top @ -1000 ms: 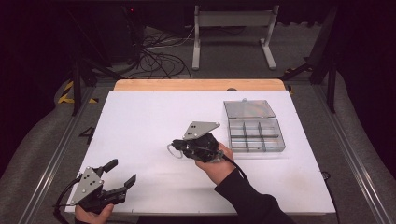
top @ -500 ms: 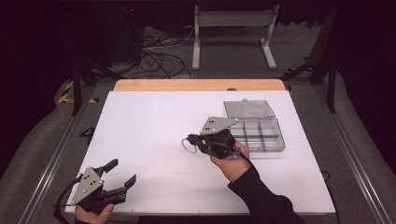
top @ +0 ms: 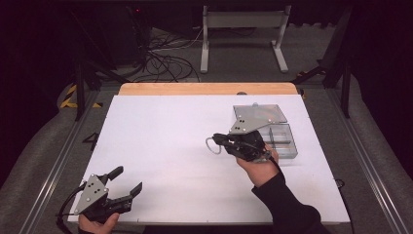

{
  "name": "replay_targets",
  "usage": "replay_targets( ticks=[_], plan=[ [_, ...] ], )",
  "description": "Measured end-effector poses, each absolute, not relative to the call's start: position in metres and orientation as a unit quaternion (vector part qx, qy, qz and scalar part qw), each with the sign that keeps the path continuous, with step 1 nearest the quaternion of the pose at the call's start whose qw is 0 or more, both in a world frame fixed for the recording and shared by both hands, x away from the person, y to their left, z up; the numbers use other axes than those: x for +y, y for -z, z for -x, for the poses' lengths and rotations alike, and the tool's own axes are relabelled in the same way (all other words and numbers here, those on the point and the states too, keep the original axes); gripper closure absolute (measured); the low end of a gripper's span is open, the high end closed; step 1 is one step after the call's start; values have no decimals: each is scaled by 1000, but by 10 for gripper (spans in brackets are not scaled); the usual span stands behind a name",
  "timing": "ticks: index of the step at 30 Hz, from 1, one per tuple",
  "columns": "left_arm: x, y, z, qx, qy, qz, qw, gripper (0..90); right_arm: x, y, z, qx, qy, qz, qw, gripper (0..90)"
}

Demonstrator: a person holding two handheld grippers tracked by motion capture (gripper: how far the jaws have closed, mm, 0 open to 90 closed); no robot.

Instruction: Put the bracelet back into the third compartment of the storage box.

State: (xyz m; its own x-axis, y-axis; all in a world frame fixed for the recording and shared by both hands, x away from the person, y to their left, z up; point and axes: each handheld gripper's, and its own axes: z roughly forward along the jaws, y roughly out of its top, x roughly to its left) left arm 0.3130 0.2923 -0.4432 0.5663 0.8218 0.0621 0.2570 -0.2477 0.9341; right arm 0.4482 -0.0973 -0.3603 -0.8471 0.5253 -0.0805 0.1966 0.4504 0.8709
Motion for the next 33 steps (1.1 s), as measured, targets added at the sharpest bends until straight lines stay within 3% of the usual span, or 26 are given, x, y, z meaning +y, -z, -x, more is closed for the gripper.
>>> replay_targets(
  ticks=[33],
  plan=[
    [291,443,-314,368,-286,-735,492,208,-197,353,-463,798,-460,-319,224,861]
  ],
)
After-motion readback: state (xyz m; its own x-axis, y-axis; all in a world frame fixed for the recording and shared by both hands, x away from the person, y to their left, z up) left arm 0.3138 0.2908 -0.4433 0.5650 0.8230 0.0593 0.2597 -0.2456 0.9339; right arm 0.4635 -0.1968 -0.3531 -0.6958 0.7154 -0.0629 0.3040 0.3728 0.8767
